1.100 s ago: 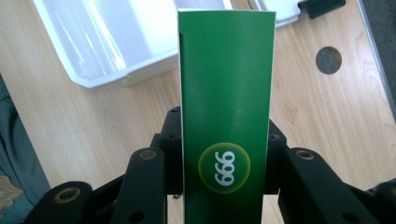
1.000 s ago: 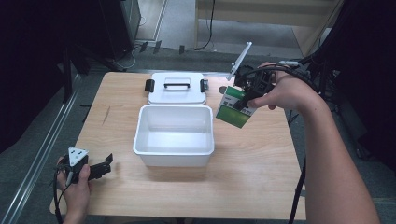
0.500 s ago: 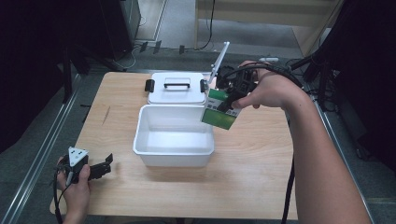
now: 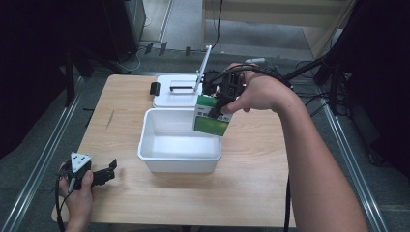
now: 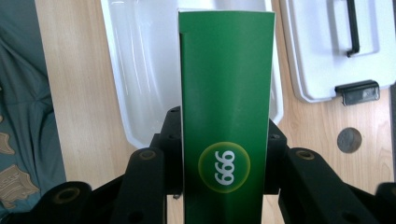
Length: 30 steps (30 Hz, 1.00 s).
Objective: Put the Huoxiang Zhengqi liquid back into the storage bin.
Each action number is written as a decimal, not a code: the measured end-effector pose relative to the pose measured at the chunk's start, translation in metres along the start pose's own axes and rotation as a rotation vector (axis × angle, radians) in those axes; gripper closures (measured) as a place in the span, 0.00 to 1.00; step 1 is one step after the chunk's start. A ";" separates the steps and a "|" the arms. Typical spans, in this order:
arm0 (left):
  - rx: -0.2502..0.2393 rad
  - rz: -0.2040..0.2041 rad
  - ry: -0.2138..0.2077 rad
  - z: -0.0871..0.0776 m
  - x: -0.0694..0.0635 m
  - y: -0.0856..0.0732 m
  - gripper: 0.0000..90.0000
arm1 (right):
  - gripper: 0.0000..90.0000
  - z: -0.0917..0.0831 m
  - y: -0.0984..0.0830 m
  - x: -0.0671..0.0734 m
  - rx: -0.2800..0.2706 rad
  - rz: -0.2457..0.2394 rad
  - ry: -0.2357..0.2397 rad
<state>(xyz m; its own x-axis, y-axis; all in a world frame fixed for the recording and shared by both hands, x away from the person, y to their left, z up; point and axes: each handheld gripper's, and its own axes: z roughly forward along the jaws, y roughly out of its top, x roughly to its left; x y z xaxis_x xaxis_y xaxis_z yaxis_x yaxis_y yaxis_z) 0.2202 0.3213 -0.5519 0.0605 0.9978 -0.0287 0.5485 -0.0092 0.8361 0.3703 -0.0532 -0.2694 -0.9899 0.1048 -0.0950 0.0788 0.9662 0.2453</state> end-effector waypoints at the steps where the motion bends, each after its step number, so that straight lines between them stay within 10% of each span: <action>1: 0.000 0.000 -0.001 0.000 0.000 0.000 0.01 | 0.71 0.001 0.001 0.000 0.000 0.000 0.003; 14: -0.002 -0.001 -0.003 0.000 0.000 0.000 0.01 | 0.71 0.026 0.013 -0.001 0.004 -0.101 0.036; 30: 0.005 0.002 -0.006 0.000 0.000 0.000 0.01 | 0.70 0.061 0.006 -0.003 0.043 -0.107 0.032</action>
<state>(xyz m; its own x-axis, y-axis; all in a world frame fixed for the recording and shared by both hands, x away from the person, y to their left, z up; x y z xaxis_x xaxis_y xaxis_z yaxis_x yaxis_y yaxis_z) 0.2203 0.3216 -0.5517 0.0663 0.9973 -0.0300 0.5524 -0.0117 0.8335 0.3809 -0.0334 -0.3261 -0.9962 -0.0062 -0.0874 -0.0231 0.9809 0.1934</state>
